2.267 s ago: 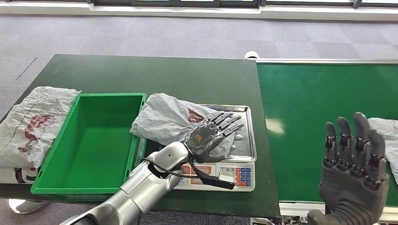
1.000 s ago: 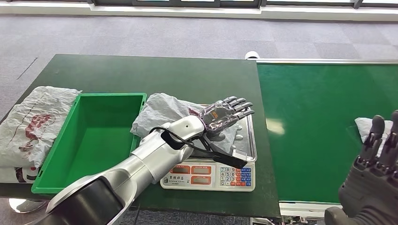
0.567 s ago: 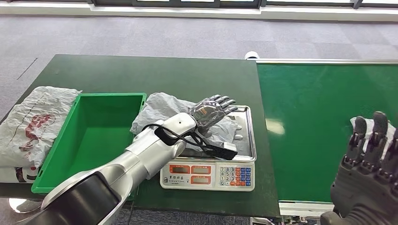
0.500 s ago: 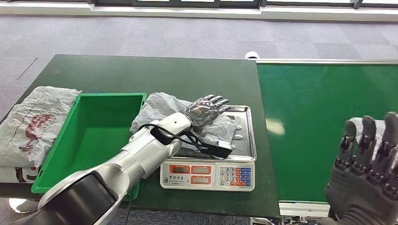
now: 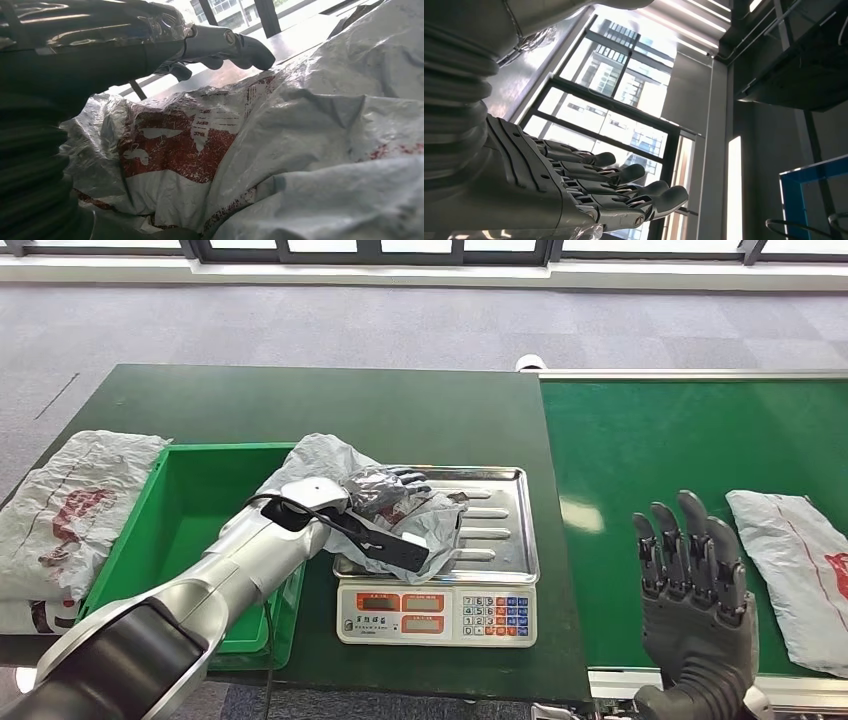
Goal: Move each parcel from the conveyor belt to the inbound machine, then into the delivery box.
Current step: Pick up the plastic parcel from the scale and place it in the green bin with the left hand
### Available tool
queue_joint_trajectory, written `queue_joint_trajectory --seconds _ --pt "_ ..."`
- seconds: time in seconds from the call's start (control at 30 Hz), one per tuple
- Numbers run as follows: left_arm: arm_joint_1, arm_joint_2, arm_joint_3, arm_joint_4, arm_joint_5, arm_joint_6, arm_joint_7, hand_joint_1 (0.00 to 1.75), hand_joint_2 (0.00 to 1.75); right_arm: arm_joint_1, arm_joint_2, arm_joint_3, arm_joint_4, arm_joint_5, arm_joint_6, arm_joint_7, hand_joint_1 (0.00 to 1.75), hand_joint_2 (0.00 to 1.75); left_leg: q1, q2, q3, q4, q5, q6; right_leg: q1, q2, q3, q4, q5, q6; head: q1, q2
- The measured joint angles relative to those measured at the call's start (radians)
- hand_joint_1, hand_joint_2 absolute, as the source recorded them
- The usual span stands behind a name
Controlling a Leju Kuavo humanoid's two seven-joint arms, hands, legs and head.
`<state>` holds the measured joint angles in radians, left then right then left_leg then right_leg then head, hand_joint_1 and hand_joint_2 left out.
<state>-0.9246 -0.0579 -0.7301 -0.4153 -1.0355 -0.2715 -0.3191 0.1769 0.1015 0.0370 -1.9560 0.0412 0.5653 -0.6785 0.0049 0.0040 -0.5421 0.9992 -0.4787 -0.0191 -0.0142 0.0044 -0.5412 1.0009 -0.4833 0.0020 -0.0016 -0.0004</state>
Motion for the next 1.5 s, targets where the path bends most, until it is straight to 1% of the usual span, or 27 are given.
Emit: queue_joint_trajectory --seconds 0.23,0.3,0.37,0.43,0.6,0.67,1.03,1.27,1.33,1.4,1.43,1.47,1.5 --pt "-0.014 0.002 -0.001 0.008 0.001 -0.048 -0.016 0.00 1.75 -0.004 0.000 0.000 0.009 0.004 0.000 0.007 0.00 1.75 0.002 0.000 0.006 -0.002 0.001 -0.003 0.000 0.000 0.005 0.001 -0.001 -0.003 0.000 0.000" --pt "-0.020 0.003 -0.005 0.010 0.004 -0.070 -0.029 0.37 1.75 -0.004 -0.001 0.000 0.012 0.004 0.000 0.002 0.00 1.75 0.002 0.000 0.008 -0.002 0.001 -0.003 0.000 0.000 0.006 0.001 -0.002 -0.003 0.000 0.000" --pt "-0.024 0.006 -0.011 0.013 0.006 -0.091 -0.042 1.24 1.75 -0.004 -0.005 0.000 0.017 0.003 -0.001 -0.007 0.00 1.75 0.002 0.000 0.009 -0.003 0.000 -0.004 0.000 0.000 0.007 0.001 -0.002 -0.004 0.000 0.000" --pt "-0.026 0.009 -0.018 0.016 0.011 -0.111 -0.059 1.75 1.75 -0.004 -0.011 0.000 0.025 -0.001 -0.002 -0.015 0.00 1.75 0.002 -0.001 0.010 -0.003 0.000 -0.004 0.000 -0.001 0.008 0.001 -0.003 -0.004 0.000 0.000" --pt "-0.032 0.015 -0.048 0.020 0.029 -0.146 -0.111 1.75 1.75 -0.012 -0.025 0.000 0.042 -0.014 -0.010 -0.020 0.00 1.75 0.001 -0.004 0.011 -0.003 -0.001 -0.004 0.000 -0.004 0.012 0.000 -0.006 -0.003 0.000 0.000" --pt "-0.036 0.017 -0.058 0.020 0.031 -0.149 -0.120 1.75 1.75 -0.014 -0.029 0.000 0.047 -0.017 -0.012 -0.020 0.00 1.75 0.001 -0.004 0.012 -0.003 -0.001 -0.004 0.000 -0.005 0.012 0.000 -0.006 -0.003 0.000 0.000" --pt "-0.041 0.021 -0.072 0.019 0.037 -0.157 -0.132 1.75 1.75 -0.015 -0.039 0.000 0.065 -0.019 -0.018 -0.020 0.00 1.75 0.001 -0.004 0.012 -0.003 -0.002 -0.003 0.000 -0.004 0.012 0.000 -0.006 -0.004 0.000 0.000" --pt "-0.040 0.033 -0.087 0.017 0.041 -0.151 -0.141 1.75 1.75 -0.020 -0.044 0.000 0.074 -0.022 -0.019 -0.021 0.00 1.75 0.002 -0.004 0.013 -0.003 -0.002 -0.003 0.000 -0.004 0.013 0.000 -0.006 -0.004 0.000 0.000" --pt "-0.036 0.037 -0.087 0.016 0.046 -0.133 -0.140 1.75 1.75 -0.020 -0.045 0.000 0.076 -0.025 -0.020 -0.021 0.00 1.75 0.002 -0.004 0.014 -0.003 -0.002 -0.003 0.000 -0.004 0.014 0.000 -0.006 -0.004 0.000 0.000" --pt "-0.026 0.042 -0.087 0.014 0.058 -0.088 -0.137 1.75 1.75 -0.018 -0.046 0.000 0.076 -0.028 -0.023 -0.021 0.00 1.75 0.001 -0.004 0.014 -0.003 -0.002 -0.003 0.000 -0.004 0.014 0.000 -0.006 -0.004 0.000 0.000" --pt "-0.018 0.044 -0.087 0.011 0.070 -0.048 -0.133 1.75 1.75 -0.016 -0.047 0.000 0.076 -0.029 -0.025 -0.021 0.00 1.75 0.001 -0.004 0.014 -0.003 -0.002 -0.003 0.000 -0.004 0.014 0.000 -0.006 -0.004 0.000 0.000" --pt "-0.005 0.046 -0.084 0.004 0.086 0.017 -0.126 1.75 1.75 -0.010 -0.048 0.000 0.074 -0.030 -0.030 -0.021 0.00 1.75 0.001 -0.004 0.015 -0.003 -0.002 -0.003 0.000 -0.005 0.014 0.000 -0.006 -0.004 0.000 0.000" --pt "0.013 0.049 -0.079 -0.008 0.103 0.106 -0.113 1.75 1.75 -0.001 -0.049 0.000 0.070 -0.030 -0.035 -0.022 0.00 1.75 0.001 -0.004 0.017 -0.003 -0.002 -0.003 0.000 -0.005 0.013 0.000 -0.006 -0.004 0.000 0.000"
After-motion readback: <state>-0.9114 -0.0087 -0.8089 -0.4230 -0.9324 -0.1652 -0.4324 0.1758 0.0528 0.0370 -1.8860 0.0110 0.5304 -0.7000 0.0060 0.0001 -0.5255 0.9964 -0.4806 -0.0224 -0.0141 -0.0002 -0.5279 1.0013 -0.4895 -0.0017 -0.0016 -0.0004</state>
